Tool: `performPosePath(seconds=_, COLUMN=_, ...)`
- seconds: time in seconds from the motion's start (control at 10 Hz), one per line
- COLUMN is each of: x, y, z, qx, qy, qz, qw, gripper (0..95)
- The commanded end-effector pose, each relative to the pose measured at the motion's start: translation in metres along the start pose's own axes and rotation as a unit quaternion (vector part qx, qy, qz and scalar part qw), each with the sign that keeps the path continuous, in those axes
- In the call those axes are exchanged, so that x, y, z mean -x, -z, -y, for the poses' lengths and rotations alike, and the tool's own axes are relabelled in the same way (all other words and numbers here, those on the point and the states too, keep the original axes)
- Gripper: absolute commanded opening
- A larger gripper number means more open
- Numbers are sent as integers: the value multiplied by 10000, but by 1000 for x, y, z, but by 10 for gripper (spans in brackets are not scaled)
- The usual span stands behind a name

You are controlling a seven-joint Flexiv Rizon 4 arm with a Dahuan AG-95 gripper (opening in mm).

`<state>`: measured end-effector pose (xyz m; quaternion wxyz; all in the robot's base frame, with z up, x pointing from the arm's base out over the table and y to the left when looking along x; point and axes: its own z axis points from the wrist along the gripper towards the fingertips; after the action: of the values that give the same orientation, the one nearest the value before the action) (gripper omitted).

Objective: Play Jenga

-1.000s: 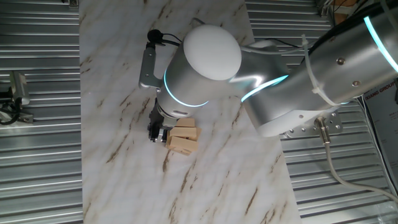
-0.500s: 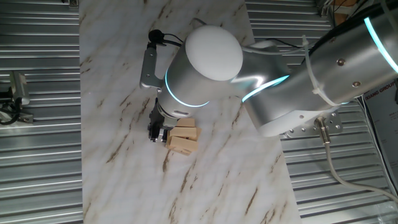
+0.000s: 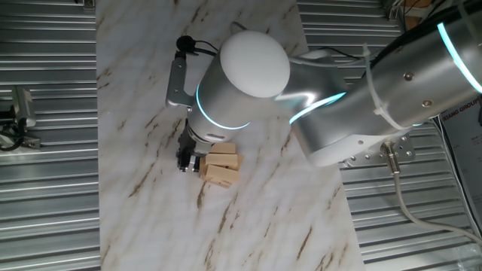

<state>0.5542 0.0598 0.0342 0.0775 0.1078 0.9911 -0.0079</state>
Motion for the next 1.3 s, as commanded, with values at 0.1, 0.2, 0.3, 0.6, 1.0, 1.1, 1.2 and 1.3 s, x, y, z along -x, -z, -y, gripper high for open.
performPosePath(seconds=0.1, x=1, y=0, z=0, qx=3, qy=2, qz=-8, qw=10000, gripper=0)
performPosePath(seconds=0.2, x=1, y=0, z=0, qx=2, qy=2, qz=-10, qw=10000, gripper=0)
performPosePath(seconds=0.3, x=2, y=0, z=0, qx=1, qy=4, qz=-11, qw=10000, gripper=0)
performPosePath(seconds=0.6, x=4, y=-1, z=0, qx=0, qy=5, qz=-9, qw=10000, gripper=0)
performPosePath(seconds=1.0, x=8, y=-2, z=-1, qx=1, qy=3, qz=-23, qw=10000, gripper=0)
performPosePath(seconds=1.1, x=9, y=-2, z=-1, qx=-2, qy=4, qz=-23, qw=10000, gripper=0)
performPosePath(seconds=1.2, x=9, y=-2, z=-1, qx=-2, qy=3, qz=-24, qw=10000, gripper=0)
performPosePath(seconds=1.3, x=11, y=-2, z=-1, qx=-6, qy=4, qz=-26, qw=10000, gripper=0)
